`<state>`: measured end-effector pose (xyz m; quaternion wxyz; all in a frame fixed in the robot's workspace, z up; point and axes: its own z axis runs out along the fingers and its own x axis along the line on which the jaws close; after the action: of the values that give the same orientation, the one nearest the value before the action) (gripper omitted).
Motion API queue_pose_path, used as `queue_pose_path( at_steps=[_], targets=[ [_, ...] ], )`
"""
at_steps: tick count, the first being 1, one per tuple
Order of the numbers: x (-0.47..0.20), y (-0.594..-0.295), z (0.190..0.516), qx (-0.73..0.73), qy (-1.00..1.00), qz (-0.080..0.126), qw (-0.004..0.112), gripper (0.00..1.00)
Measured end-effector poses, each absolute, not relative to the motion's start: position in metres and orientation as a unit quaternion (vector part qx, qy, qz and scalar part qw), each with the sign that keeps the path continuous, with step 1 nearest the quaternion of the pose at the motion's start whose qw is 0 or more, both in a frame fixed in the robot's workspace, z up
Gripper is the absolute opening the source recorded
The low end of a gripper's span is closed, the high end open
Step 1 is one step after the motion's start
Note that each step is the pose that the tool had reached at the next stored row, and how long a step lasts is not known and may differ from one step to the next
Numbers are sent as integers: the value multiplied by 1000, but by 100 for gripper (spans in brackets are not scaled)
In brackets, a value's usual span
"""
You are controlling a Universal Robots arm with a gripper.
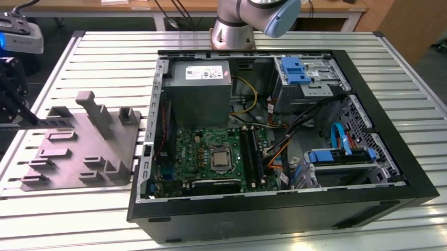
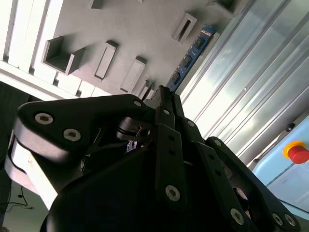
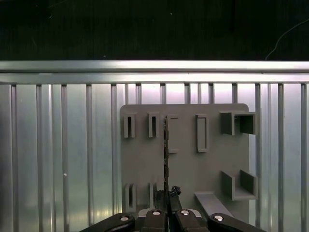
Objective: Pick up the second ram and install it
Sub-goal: 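Pick up the second ram and move it above second insertion slot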
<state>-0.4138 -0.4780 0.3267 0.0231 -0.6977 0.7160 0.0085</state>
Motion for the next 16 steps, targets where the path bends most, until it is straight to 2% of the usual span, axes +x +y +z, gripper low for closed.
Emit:
queue_pose_path(
  at_steps=[16],
  targets=[
    [-414, -478, 347, -698, 716, 9, 24, 14]
  ],
)
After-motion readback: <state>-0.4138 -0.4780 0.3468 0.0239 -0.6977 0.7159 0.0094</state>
